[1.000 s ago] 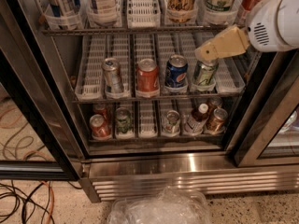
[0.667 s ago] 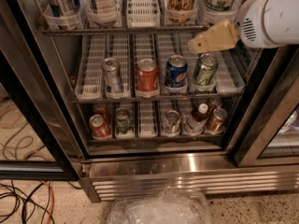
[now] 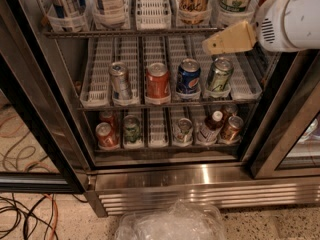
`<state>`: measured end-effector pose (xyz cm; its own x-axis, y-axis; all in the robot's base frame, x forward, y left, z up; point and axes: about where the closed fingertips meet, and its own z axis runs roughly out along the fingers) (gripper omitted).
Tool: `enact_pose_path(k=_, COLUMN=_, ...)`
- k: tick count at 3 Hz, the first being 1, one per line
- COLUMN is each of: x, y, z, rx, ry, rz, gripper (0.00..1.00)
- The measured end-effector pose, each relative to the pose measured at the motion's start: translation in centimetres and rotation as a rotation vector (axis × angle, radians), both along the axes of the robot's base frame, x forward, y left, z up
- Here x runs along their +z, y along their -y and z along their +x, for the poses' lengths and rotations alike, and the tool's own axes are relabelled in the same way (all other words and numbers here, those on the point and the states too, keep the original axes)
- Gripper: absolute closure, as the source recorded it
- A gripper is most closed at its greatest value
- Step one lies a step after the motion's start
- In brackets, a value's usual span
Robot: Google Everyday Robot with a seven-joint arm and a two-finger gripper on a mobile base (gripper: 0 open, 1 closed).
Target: Pick 7up can from top shelf of fridge
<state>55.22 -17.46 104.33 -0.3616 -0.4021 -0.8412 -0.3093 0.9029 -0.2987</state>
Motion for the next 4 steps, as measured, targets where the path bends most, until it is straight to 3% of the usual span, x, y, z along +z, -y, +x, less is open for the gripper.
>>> enact_pose_path(k=1, x=-1.0, y=-0.2, z=0.2, rx=-0.031, ry=0.031, rz=0.072, gripper=0.16)
enact_pose_path(k=2, x=-0.4, y=-0.1, z=0.9, rx=-0.074, ry=0.093, rz=0.166, gripper=0.26)
enact_pose_path(k=3, x=1.1, y=0.2, z=1.8, rx=-0.094, ry=0.160, rz=0.211, gripper=0.43)
enact_pose_path(k=4, x=2.6, y=0.7, z=2.7, rx=-0.102, ry=0.221, rz=0.241, gripper=0.51)
